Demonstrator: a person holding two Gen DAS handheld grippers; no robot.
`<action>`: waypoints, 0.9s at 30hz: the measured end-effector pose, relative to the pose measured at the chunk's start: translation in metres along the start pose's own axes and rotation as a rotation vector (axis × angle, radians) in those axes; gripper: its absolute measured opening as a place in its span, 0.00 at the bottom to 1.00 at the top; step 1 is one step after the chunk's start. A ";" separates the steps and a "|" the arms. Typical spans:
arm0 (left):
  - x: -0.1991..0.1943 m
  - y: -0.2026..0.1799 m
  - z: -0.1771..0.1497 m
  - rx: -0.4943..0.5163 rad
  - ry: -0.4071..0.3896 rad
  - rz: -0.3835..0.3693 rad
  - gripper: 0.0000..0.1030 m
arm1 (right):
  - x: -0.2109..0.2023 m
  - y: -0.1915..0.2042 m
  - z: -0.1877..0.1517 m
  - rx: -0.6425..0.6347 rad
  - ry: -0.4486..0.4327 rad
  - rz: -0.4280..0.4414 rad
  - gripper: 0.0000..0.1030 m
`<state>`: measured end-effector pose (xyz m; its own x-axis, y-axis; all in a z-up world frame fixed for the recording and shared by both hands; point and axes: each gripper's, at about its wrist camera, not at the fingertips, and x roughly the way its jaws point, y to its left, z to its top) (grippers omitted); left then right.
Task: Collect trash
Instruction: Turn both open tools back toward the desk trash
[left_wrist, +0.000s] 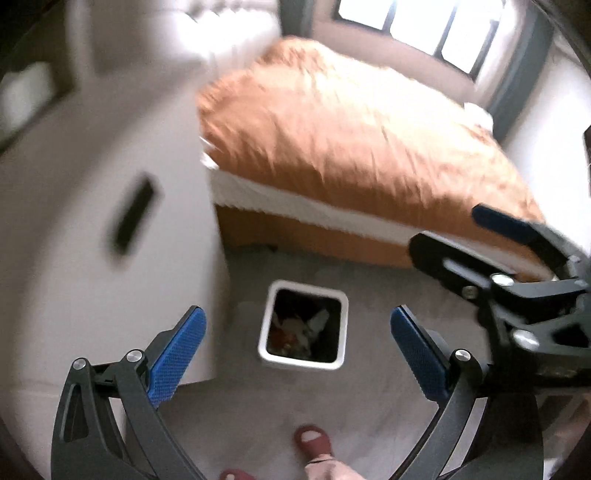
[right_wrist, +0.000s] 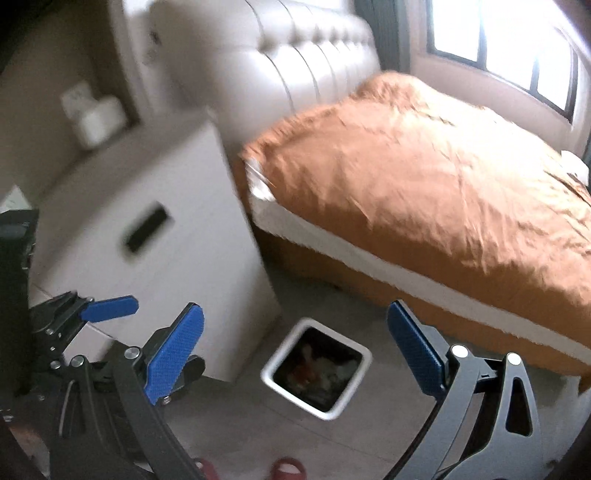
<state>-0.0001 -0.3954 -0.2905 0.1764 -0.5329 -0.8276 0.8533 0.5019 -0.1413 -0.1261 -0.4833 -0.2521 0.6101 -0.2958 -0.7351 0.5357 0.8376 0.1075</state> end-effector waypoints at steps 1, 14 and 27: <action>-0.016 0.007 -0.001 -0.021 -0.020 0.013 0.95 | -0.009 0.013 0.006 -0.016 -0.016 0.019 0.96; -0.216 0.153 -0.057 -0.284 -0.200 0.341 0.95 | -0.069 0.229 0.063 -0.272 -0.155 0.379 0.96; -0.341 0.267 -0.135 -0.475 -0.294 0.574 0.95 | -0.101 0.409 0.070 -0.528 -0.166 0.534 0.96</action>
<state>0.1018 0.0124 -0.1188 0.7029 -0.2281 -0.6737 0.3019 0.9533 -0.0077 0.0724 -0.1428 -0.0872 0.8097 0.1797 -0.5586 -0.1801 0.9821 0.0549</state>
